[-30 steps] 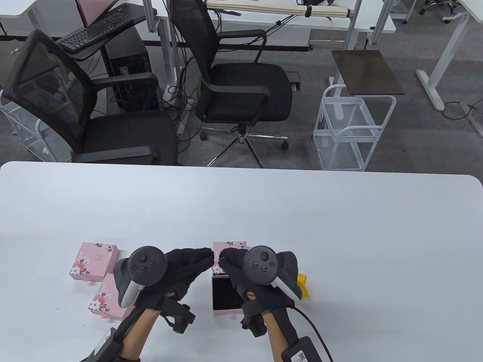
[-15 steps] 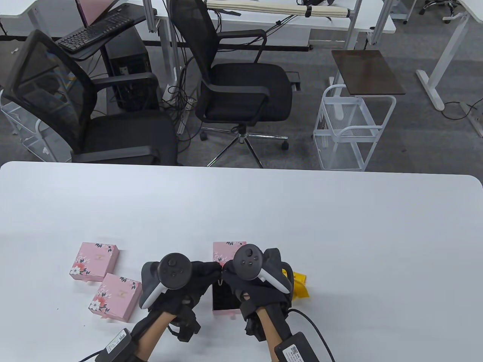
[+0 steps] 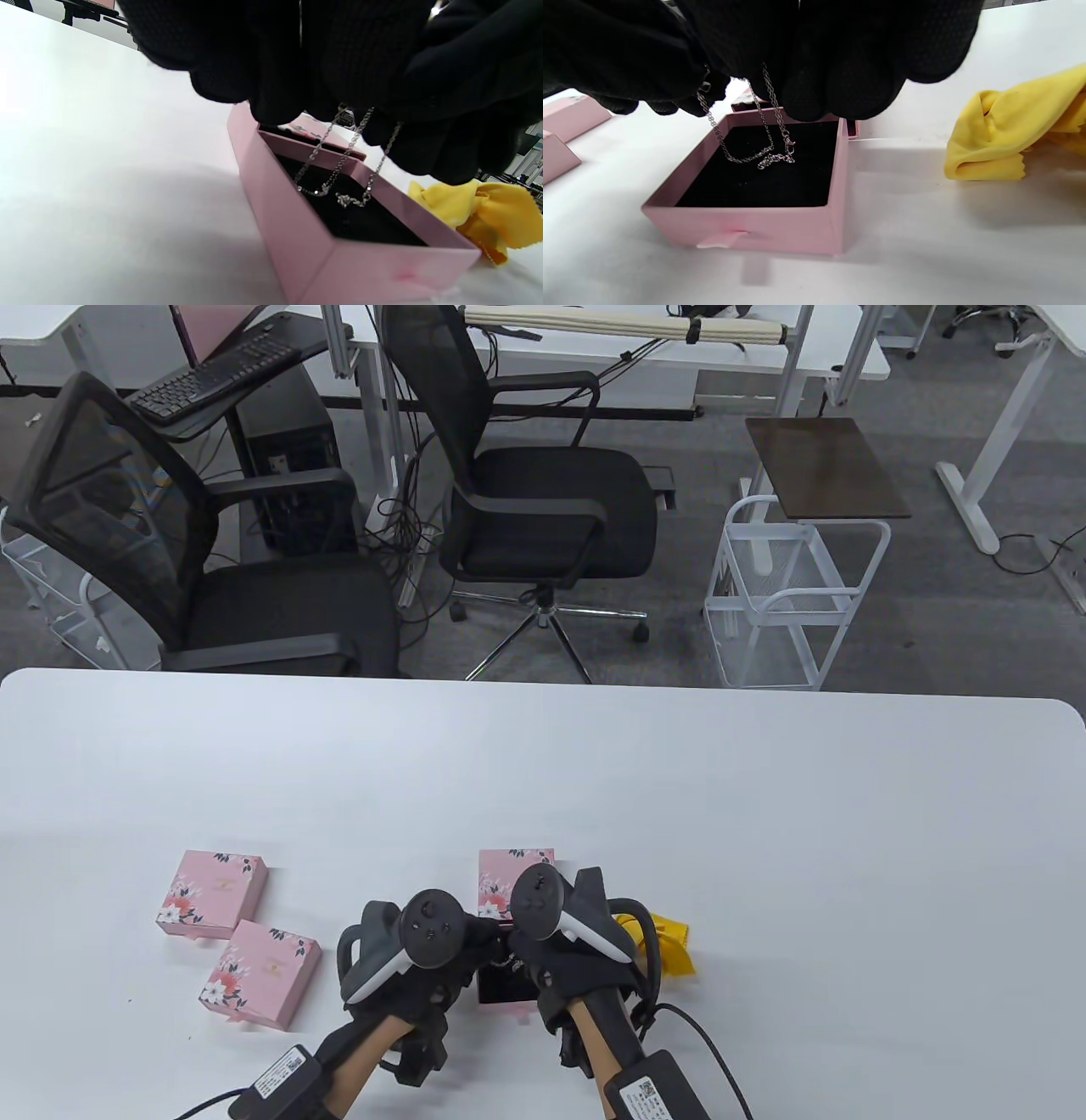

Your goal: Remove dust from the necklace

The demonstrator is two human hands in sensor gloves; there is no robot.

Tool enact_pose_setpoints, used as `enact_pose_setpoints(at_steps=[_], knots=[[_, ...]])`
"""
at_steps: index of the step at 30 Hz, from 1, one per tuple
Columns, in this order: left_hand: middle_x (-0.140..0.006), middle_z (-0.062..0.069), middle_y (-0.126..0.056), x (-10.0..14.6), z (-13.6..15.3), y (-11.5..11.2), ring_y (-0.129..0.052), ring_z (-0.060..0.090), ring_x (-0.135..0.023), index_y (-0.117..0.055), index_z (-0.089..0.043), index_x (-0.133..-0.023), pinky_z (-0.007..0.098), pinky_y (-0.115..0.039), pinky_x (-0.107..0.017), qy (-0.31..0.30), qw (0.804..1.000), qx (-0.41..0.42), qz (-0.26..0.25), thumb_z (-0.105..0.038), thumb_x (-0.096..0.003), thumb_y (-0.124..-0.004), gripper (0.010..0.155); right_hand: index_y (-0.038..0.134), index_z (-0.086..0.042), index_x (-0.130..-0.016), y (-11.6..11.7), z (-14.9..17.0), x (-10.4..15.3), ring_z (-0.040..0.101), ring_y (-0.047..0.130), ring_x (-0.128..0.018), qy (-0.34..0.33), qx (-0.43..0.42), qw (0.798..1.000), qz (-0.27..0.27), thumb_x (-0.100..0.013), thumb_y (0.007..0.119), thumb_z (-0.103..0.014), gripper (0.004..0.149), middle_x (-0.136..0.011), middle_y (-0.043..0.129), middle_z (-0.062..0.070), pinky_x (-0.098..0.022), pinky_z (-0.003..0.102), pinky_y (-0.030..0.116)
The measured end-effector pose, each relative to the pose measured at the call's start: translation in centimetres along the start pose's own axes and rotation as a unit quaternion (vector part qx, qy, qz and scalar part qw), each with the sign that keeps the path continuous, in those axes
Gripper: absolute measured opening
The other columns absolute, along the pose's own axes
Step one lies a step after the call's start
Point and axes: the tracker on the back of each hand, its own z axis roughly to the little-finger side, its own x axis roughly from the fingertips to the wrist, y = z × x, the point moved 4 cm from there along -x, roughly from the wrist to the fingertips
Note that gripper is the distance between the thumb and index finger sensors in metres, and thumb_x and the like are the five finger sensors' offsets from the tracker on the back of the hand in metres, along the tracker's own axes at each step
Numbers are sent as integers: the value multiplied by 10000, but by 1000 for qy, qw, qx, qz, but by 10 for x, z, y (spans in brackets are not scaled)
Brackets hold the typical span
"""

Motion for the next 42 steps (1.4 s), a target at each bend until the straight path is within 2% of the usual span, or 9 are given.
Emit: enact_pose_setpoints(at_steps=[11,17,19,23,28,30,33,36,42], knots=[[-1116,67,-760,0,-5,-13,-641,346,-1004,-887,-350,-914,555,-614,-717,-10,999,-35,-20,-459,-546,-850,386,739,-97,-1008,0,-1,1,424,885,-702,15,26,1000,-1,-660,750,-299,403,-892,869,193,-576,540,732],[-1157,76,-690,-1,-1,-13,-597,365,-1020,-827,-338,-981,567,-586,-730,-14,999,-8,-31,-472,-562,-797,440,736,-97,-1011,-4,-2,4,423,885,-703,17,34,999,-1,-662,748,-294,402,-893,868,193,-576,540,732],[-1172,93,-655,-3,3,-13,-576,364,-1033,-780,-321,-1021,571,-580,-735,-11,999,6,-32,-457,-588,-738,456,732,-100,-1015,-9,-4,8,422,885,-705,12,30,999,5,-661,749,-295,404,-896,867,191,-577,540,731],[-1227,74,-529,-8,9,-23,-459,347,-1098,-650,-303,-1099,604,-507,-767,-21,999,31,-9,-439,-609,-671,508,726,-112,-1019,-16,-12,22,421,884,-707,-5,24,999,27,-659,753,-290,403,-899,864,190,-576,539,732],[-1269,46,-347,-13,10,-37,-288,343,-1129,-489,-301,-1159,624,-389,-792,-33,999,17,37,-454,-615,-609,577,690,-137,-1051,3,-11,36,436,861,-734,-5,79,997,-17,-648,772,-334,455,-935,834,207,-597,554,712],[-1266,46,-366,-13,10,-39,-280,336,-1131,-491,-297,-1158,617,-383,-796,-33,999,7,34,-466,-611,-611,585,658,-137,-1076,9,-6,40,444,848,-742,5,80,997,-18,-643,774,-377,508,-948,818,217,-607,564,699],[-1269,37,-351,-14,9,-40,-271,331,-1134,-484,-301,-1161,615,-375,-800,-36,999,-7,31,-492,-605,-612,602,655,-146,-1074,19,3,42,451,841,-736,17,57,998,-12,-639,793,-368,508,-948,809,227,-605,571,694],[-1273,6,-301,-14,9,-43,-243,330,-1137,-457,-312,-1167,618,-353,-803,-39,998,-9,39,-506,-601,-601,615,630,-159,-1086,28,8,40,456,824,-752,33,76,996,-36,-635,804,-361,524,-971,777,241,-614,576,682],[-1271,-57,-283,-16,9,-47,-219,294,-1149,-409,-330,-1168,622,-347,-806,-50,997,-20,52,-512,-599,-566,617,508,-177,-1122,43,7,34,528,692,-846,30,86,995,-41,-632,818,-308,595,-1071,596,307,-654,614,608]])
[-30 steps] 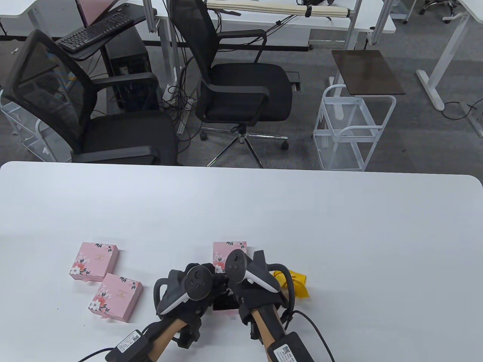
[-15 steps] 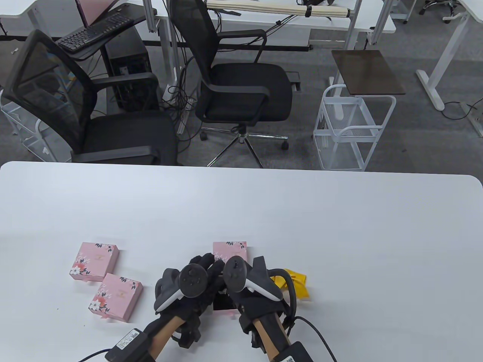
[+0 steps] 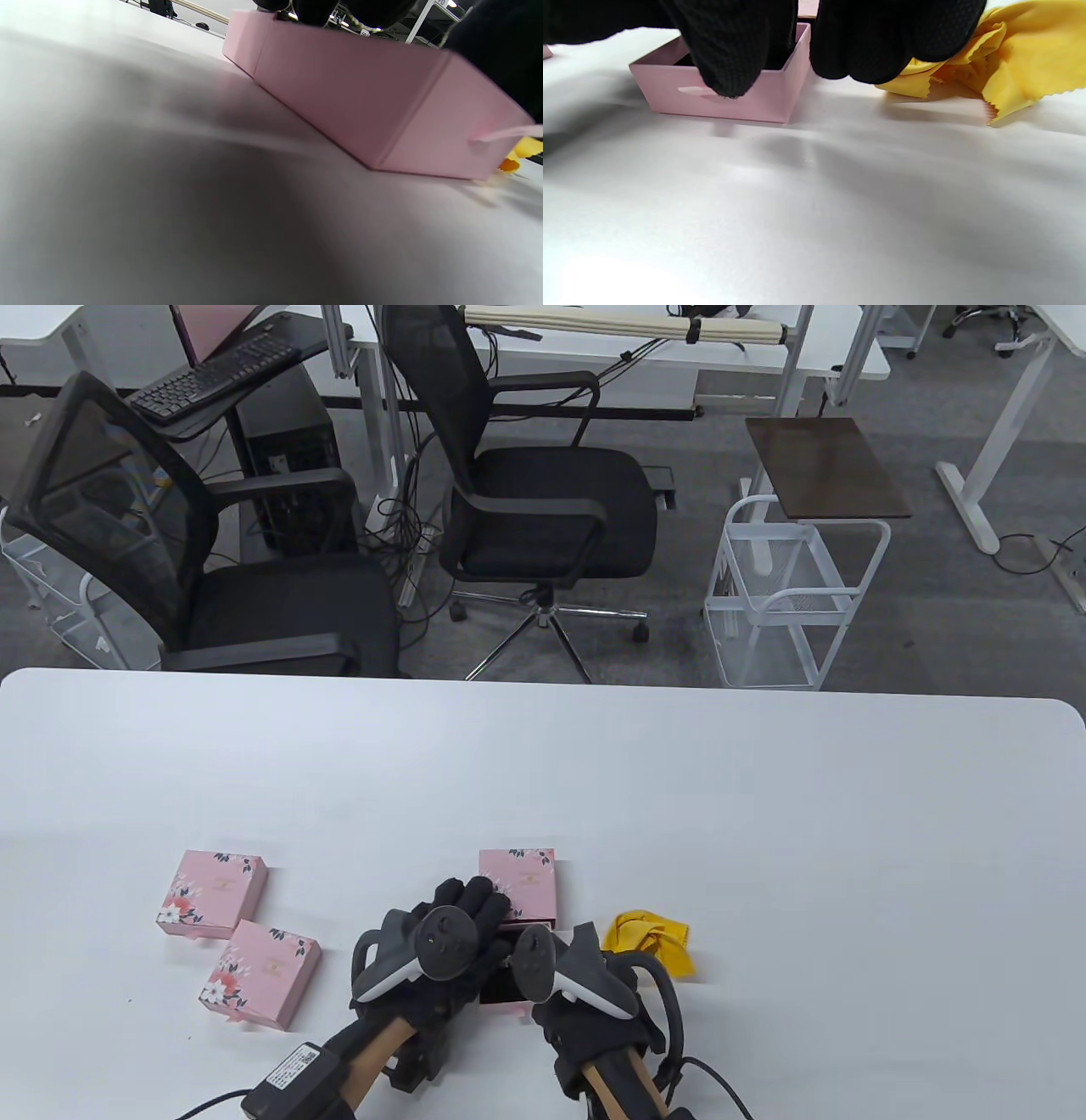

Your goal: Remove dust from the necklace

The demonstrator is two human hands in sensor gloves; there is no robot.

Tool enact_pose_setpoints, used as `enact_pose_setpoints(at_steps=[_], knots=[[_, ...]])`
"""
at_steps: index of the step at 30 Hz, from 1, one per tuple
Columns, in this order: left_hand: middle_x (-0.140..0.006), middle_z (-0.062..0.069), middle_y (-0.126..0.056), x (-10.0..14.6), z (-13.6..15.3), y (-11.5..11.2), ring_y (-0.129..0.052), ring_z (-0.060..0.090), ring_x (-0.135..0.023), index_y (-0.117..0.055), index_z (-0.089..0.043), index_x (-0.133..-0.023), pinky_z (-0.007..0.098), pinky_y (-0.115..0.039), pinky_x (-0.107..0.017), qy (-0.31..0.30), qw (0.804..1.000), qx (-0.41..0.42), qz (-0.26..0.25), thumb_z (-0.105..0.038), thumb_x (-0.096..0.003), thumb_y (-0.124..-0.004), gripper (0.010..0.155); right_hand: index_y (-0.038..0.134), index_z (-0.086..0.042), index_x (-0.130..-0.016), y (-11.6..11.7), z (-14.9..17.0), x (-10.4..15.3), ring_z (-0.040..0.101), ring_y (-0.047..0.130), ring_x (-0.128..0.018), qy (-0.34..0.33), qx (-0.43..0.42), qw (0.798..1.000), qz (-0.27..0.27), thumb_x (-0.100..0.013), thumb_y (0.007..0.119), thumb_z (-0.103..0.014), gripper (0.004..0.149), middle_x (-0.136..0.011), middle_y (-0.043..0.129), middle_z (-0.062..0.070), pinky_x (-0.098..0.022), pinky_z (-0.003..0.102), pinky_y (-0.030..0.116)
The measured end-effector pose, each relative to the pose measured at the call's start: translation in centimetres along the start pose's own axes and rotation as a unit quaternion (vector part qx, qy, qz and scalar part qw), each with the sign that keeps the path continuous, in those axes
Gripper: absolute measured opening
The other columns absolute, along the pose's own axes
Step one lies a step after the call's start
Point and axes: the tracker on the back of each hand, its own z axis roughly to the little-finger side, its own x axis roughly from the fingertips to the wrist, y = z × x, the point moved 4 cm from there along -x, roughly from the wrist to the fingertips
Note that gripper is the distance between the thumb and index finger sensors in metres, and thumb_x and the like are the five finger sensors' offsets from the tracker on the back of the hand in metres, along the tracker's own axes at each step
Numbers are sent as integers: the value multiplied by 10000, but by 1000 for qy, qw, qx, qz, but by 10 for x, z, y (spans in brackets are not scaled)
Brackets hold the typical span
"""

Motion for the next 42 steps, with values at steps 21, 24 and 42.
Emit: enact_pose_setpoints(at_steps=[21,24,42], knots=[[-1266,-57,-365,-1,3,5,-384,317,-1133,-479,-333,-1153,614,-457,-785,10,1000,16,12,-459,-616,-567,559,695,-179,-957,-4,-4,-1,413,853,-726,-15,57,992,115,-581,862,-306,430,-929,801,200,-581,534,727],[-1265,-63,-380,-2,4,6,-395,321,-1129,-496,-336,-1148,611,-467,-783,10,1000,25,11,-449,-619,-563,546,702,-172,-950,-3,-4,-2,404,863,-712,-16,58,991,123,-577,868,-315,433,-914,813,192,-575,526,735],[-1255,-87,-418,-3,6,9,-432,305,-1114,-532,-349,-1127,589,-494,-783,12,1000,29,5,-418,-615,-567,518,544,-89,-1108,-10,-24,-21,472,774,-800,26,99,968,231,-559,855,-467,736,-1032,666,271,-601,530,708]])
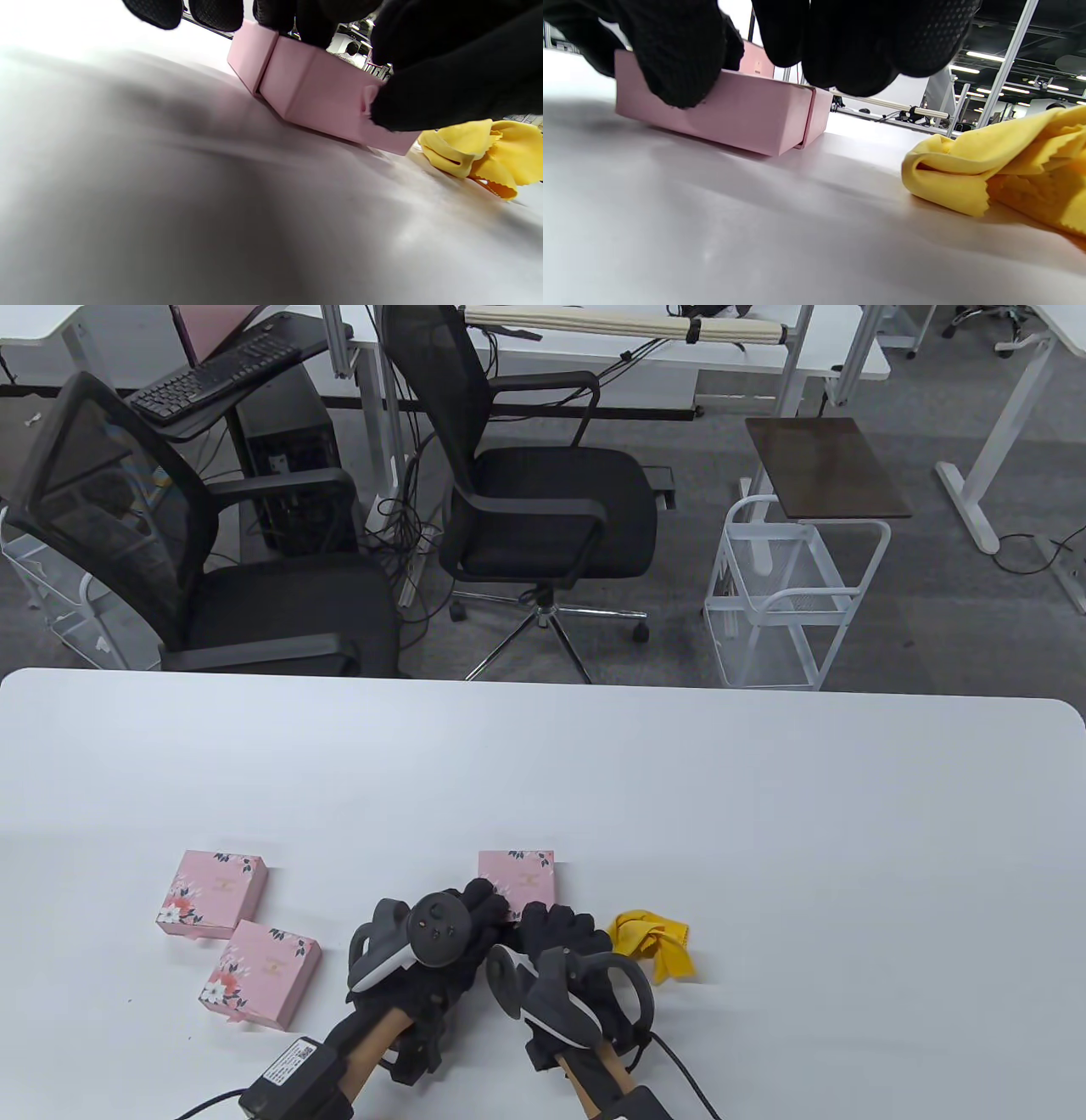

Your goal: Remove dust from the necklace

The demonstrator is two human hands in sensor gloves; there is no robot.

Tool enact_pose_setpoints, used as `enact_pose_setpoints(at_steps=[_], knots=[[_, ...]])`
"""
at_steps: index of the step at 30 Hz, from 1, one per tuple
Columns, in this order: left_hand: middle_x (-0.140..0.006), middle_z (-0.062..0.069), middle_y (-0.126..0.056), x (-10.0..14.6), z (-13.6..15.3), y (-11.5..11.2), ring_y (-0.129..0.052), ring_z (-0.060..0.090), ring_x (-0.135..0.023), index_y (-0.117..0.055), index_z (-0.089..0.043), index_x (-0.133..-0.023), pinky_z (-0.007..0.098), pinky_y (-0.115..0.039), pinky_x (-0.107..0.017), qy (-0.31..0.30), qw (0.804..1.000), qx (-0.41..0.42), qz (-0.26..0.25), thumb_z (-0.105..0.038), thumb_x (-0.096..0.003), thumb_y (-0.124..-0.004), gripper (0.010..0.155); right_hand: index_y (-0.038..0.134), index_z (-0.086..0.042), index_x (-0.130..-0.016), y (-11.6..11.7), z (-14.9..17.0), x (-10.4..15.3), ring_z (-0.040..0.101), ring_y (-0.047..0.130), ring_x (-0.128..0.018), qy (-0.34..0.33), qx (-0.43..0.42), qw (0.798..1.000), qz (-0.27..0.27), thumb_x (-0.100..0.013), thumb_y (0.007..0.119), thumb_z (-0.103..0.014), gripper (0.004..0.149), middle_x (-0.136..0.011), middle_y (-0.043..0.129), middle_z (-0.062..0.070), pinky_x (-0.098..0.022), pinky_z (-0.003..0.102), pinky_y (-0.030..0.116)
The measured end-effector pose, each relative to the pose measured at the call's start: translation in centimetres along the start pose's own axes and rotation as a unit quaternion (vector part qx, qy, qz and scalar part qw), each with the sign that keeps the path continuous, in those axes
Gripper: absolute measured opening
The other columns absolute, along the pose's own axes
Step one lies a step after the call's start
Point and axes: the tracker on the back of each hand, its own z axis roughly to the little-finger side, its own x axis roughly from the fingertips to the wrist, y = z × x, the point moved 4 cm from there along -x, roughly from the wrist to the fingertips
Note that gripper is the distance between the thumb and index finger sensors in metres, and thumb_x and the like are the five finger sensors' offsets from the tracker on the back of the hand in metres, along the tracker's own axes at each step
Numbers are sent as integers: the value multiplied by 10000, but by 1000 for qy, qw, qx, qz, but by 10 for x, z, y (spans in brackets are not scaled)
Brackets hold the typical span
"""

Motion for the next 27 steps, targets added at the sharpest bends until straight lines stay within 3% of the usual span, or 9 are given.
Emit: enact_pose_setpoints(at_steps=[3,13,19,23,27], knots=[[-1257,-95,-412,0,2,0,-417,312,-1115,-532,-354,-1126,592,-483,-786,0,1000,5,5,-417,-615,-570,517,544,-107,-1123,0,-3,-10,486,754,-814,0,19,1000,-7,-569,841,-470,726,-1045,643,290,-603,534,699],[-1260,-101,-386,0,3,-1,-405,325,-1111,-516,-360,-1131,591,-476,-785,-5,1000,15,11,-416,-615,-572,522,675,-146,-990,1,4,-30,445,810,-761,34,-7,999,12,-563,854,-428,542,-980,729,235,-579,518,726],[-1261,-90,-364,1,5,-2,-377,331,-1113,-503,-352,-1141,592,-454,-789,-15,999,33,14,-431,-614,-592,540,629,-133,-1067,-4,11,-27,495,760,-823,18,-30,998,-43,-603,791,-450,585,-1048,660,286,-609,549,695],[-1263,-56,-302,10,5,16,-356,341,-1117,-452,-321,-1158,596,-442,-795,-3,1000,1,-15,-440,-607,-659,600,542,-90,-1122,-15,20,-31,535,717,-852,41,-71,995,-50,-634,720,-471,645,-1080,600,324,-625,576,669],[-1262,-40,-328,32,10,43,-374,361,-1106,-463,-304,-1157,599,-453,-787,-13,997,47,-67,-439,-604,-676,608,498,-64,-1142,-14,15,-42,597,630,-897,65,-136,983,-103,-663,667,-455,641,-1122,488,376,-659,635,607]])
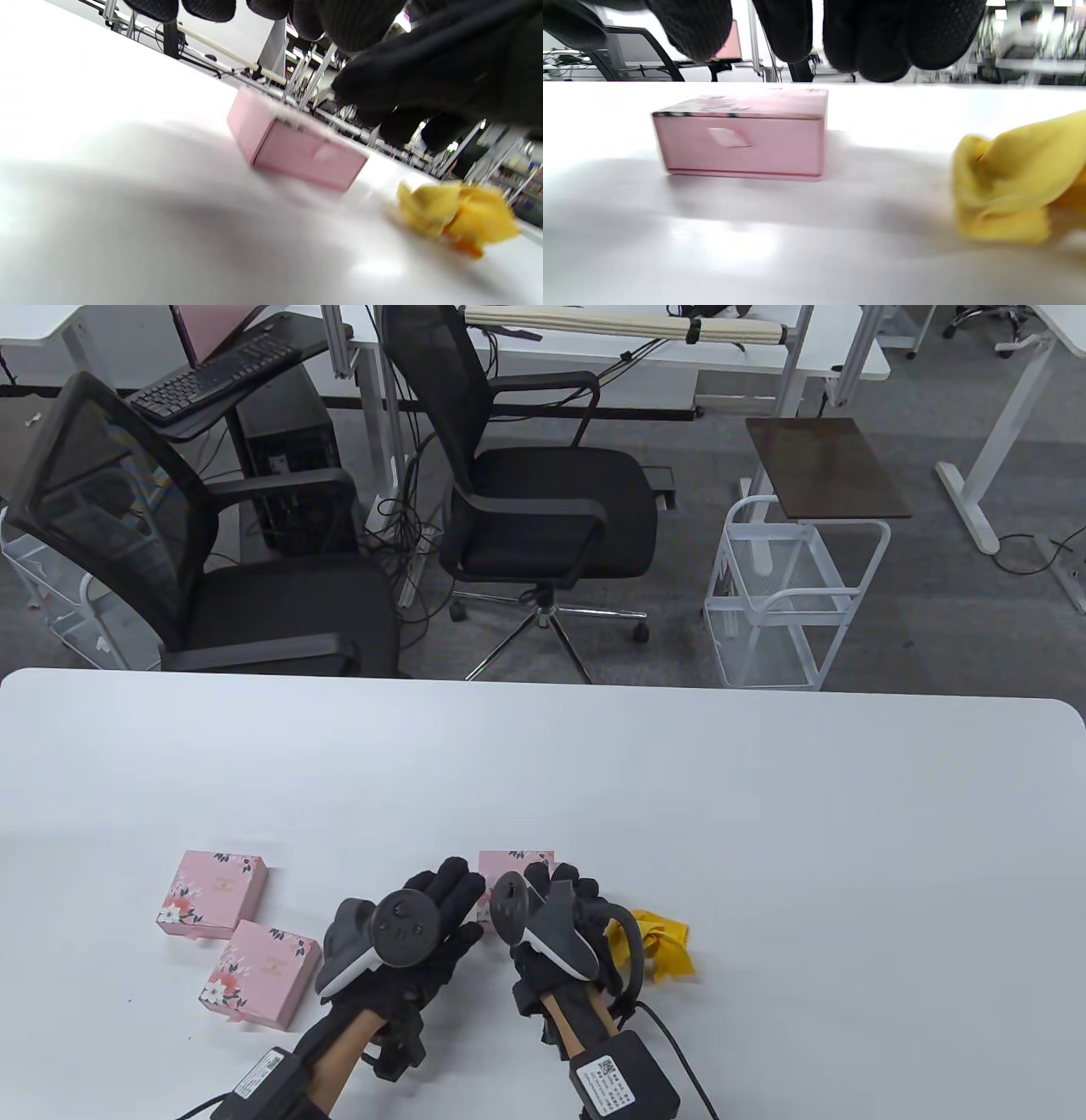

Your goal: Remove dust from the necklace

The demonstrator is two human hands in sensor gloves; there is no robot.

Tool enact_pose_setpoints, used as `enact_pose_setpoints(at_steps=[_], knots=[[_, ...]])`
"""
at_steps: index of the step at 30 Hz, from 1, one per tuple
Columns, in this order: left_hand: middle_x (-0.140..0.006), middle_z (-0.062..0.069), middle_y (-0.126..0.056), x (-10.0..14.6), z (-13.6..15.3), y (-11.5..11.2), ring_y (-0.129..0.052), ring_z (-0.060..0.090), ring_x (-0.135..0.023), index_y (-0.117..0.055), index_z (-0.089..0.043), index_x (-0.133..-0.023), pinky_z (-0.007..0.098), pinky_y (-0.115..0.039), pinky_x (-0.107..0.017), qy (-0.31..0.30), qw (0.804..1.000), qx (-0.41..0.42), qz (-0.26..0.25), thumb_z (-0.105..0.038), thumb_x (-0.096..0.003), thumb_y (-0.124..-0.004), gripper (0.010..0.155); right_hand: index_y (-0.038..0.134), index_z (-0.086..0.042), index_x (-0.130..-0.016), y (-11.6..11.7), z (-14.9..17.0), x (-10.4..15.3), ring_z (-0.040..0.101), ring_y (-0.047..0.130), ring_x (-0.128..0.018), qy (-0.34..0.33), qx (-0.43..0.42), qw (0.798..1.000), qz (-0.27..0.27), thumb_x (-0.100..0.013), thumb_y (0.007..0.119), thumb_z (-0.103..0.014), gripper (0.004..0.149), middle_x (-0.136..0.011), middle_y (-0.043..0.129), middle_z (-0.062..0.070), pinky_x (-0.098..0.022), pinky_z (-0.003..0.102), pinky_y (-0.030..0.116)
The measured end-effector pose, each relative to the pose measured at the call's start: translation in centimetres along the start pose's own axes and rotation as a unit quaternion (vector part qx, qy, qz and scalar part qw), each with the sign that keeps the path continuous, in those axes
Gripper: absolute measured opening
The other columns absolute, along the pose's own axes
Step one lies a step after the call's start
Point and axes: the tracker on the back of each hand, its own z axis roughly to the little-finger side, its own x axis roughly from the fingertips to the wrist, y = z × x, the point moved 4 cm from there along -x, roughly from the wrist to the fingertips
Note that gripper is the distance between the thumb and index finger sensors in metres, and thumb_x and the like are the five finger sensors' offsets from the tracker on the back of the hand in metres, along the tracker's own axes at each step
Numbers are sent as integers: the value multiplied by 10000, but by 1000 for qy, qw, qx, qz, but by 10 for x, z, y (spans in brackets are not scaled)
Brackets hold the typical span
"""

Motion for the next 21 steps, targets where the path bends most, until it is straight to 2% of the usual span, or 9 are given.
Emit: enact_pose_setpoints(at_steps=[2,6,8,10,13,18,21], knots=[[-1266,-29,-314,12,3,10,-366,381,-1104,-451,-299,-1163,602,-447,-787,1,1000,4,-6,-449,-607,-672,617,385,-20,-1175,8,-7,-6,679,527,-911,9,-34,999,-30,-668,641,-493,739,-1138,373,435,-681,693,532],[-1267,-17,-326,33,10,23,-378,390,-1098,-452,-291,-1166,602,-457,-783,-6,998,15,-54,-461,-607,-669,623,161,42,-1174,30,-15,-20,812,304,-897,42,-49,994,-92,-650,597,-577,921,-1111,137,524,-682,781,395],[-1265,-5,-337,37,13,24,-394,397,-1091,-459,-285,-1165,600,-467,-779,-5,998,24,-59,-463,-606,-669,623,111,67,-1158,37,-16,-25,840,288,-877,53,-41,992,-104,-642,591,-595,967,-1084,98,552,-671,797,390],[-1265,9,-316,40,16,25,-409,405,-1083,-447,-281,-1168,597,-480,-775,-2,998,29,-63,-470,-607,-665,631,65,74,-1139,40,-17,-28,839,380,-871,58,-41,991,-110,-646,597,-601,991,-1068,121,570,-665,785,458],[-1263,7,-313,40,16,25,-423,399,-1079,-449,-281,-1166,590,-493,-773,-4,997,33,-70,-472,-606,-665,630,80,89,-1132,39,-19,-30,799,513,-861,68,-55,990,-108,-669,673,-565,996,-1054,162,584,-656,745,548],[-1262,18,-310,40,16,24,-427,401,-1076,-446,-274,-1167,587,-498,-771,-8,997,37,-69,-478,-607,-662,635,127,81,-1138,36,-20,-31,777,579,-845,69,-53,993,-83,-657,749,-563,1017,-1063,225,565,-631,728,602],[-1262,20,-320,41,16,24,-442,403,-1071,-448,-273,-1167,584,-507,-768,-8,997,38,-69,-478,-605,-666,636,161,106,-1130,31,-20,-30,772,611,-832,40,-35,996,-77,-640,784,-555,1032,-1067,259,554,-611,733,627]])
